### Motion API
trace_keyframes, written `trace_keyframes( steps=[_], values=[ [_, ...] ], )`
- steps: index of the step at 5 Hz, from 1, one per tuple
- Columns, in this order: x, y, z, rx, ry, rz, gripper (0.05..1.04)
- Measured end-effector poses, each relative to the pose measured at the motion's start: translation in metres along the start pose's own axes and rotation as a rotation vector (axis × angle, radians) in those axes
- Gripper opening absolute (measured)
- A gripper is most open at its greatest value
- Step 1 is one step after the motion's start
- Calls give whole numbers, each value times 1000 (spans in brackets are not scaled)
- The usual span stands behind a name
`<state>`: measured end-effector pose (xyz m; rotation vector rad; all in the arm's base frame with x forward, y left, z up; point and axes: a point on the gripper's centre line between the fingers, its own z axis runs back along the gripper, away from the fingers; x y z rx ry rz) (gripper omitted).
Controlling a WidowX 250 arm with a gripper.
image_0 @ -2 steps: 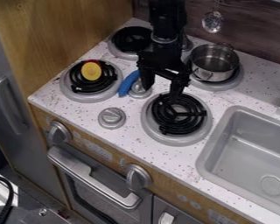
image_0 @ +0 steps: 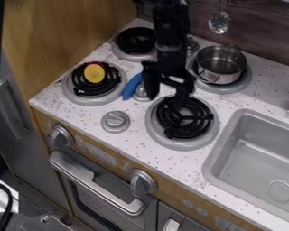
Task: Take the sweet potato and put it on the lower right burner
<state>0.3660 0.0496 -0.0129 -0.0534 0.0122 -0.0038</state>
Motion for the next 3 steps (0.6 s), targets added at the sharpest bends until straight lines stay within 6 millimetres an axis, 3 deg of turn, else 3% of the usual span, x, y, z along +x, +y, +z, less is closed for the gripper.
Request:
trace_keyframes(
  steps=[1, 3],
  values=[
    [12, 47, 13, -21, -26, 96, 999],
    [23, 111, 36, -15, -87, 237, 999]
  ],
)
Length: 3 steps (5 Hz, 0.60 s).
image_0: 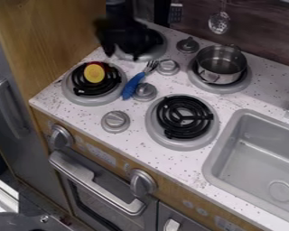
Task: Take the sweet potato and put it on the lower right burner
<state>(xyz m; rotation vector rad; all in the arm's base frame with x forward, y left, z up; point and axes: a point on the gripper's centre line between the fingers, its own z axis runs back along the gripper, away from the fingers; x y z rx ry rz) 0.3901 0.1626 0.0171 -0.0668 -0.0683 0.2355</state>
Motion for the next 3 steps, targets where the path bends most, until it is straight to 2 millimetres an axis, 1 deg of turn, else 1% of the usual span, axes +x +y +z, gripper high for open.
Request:
trace_keyframes(
  steps=[1, 2, 3],
  values=[
    [1, 24, 4, 32, -12, 73, 999],
    [-1, 34, 4, 74, -1, 108, 999],
    [-5, 39, -3, 105, 20, 140, 999]
  ],
)
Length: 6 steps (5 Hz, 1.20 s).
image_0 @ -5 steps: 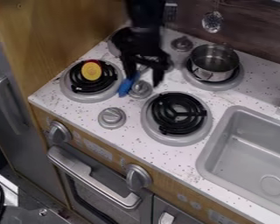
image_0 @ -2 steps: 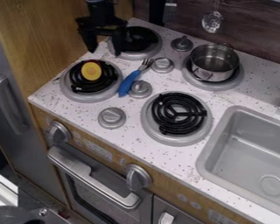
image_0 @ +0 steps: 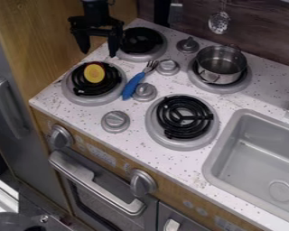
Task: Take the sweet potato and put it on the lower right burner
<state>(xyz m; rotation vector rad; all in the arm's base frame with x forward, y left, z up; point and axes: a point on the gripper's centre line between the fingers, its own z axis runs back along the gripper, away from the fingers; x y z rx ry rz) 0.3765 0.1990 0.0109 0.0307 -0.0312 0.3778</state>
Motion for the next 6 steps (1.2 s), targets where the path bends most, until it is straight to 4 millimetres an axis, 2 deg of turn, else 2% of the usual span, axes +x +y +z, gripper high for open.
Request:
trace_keyframes(
  steps=[1, 3, 4, 5, 6],
  values=[
    [-7, 2, -16, 34, 56, 25, 999],
    [1, 4, -39, 86, 95, 86, 999],
    [4, 3, -47, 101, 97, 101, 966],
    [5, 3, -50, 104, 101, 105, 811],
    [6, 1, -50, 108, 99, 95, 811]
  ],
)
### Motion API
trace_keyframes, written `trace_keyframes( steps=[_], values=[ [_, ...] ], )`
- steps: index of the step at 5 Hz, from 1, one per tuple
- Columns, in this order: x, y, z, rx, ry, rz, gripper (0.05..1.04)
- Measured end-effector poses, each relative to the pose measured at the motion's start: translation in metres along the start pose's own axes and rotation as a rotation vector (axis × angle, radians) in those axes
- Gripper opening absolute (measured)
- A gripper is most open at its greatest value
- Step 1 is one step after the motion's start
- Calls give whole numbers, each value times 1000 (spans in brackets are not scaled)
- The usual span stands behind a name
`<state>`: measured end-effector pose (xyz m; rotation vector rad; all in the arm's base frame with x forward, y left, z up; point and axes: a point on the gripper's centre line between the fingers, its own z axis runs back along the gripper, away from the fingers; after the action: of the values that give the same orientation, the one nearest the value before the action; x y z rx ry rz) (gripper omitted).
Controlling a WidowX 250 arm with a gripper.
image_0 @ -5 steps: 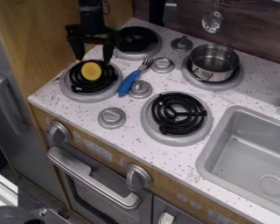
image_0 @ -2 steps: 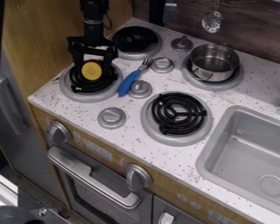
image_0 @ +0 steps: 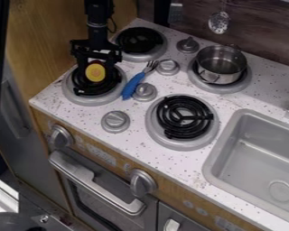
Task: Take the sweet potato and put it on the lower right burner
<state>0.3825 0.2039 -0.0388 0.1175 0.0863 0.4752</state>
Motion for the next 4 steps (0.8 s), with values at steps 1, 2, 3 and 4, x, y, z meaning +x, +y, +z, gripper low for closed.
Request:
trace_keyframes(
  steps=[1, 2, 3, 4],
  values=[
    [-5, -3, 3, -6, -13, -21, 811],
    [-20, -37, 25, -43, -58, -115, 811],
    [-41, -82, 43, -69, -108, -247, 811],
    [-66, -111, 32, -65, -88, -335, 810]
  ],
)
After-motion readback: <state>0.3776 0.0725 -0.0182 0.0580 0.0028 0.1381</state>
